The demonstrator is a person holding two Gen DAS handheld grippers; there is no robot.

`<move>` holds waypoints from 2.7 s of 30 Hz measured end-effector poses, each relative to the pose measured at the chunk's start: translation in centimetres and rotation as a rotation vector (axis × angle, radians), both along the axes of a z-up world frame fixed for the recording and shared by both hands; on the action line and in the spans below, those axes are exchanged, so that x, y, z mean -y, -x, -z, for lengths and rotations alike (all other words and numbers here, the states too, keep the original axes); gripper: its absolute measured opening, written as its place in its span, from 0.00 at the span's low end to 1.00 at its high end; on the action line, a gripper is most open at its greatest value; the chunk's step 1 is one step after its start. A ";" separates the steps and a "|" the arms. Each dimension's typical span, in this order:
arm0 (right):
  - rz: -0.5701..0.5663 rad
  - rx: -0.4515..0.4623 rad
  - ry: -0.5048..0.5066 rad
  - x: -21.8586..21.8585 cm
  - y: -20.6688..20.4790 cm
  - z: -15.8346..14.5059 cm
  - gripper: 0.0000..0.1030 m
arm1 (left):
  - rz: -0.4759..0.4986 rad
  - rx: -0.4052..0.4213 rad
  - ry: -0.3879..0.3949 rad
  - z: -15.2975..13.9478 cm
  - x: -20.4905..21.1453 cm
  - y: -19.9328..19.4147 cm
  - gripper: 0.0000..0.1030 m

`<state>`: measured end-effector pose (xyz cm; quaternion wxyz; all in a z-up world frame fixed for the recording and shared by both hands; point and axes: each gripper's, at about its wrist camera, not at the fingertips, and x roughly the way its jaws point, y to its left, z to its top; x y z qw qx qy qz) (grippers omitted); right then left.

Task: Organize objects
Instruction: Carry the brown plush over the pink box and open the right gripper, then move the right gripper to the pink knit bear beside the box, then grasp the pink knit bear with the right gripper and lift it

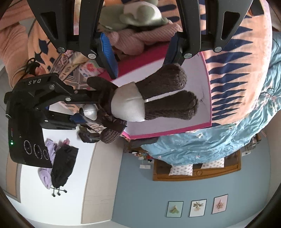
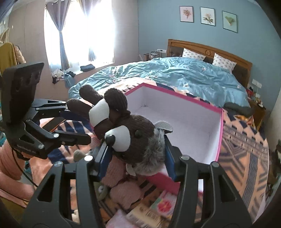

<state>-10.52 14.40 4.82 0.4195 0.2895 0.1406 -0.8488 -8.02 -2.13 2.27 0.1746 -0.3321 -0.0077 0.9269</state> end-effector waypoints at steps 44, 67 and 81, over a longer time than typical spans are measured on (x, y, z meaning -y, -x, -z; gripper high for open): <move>-0.023 0.149 0.065 -1.3 0.9 1.7 0.70 | -0.031 -0.048 -0.066 0.1 2.0 -2.0 0.76; 0.093 0.345 0.016 -3.0 -1.2 11.1 0.70 | 0.000 0.112 -0.003 6.6 -1.3 -3.6 0.76; 0.089 0.346 -0.007 -1.7 -1.1 12.7 0.60 | -0.008 0.090 0.061 6.0 -1.3 -3.0 0.76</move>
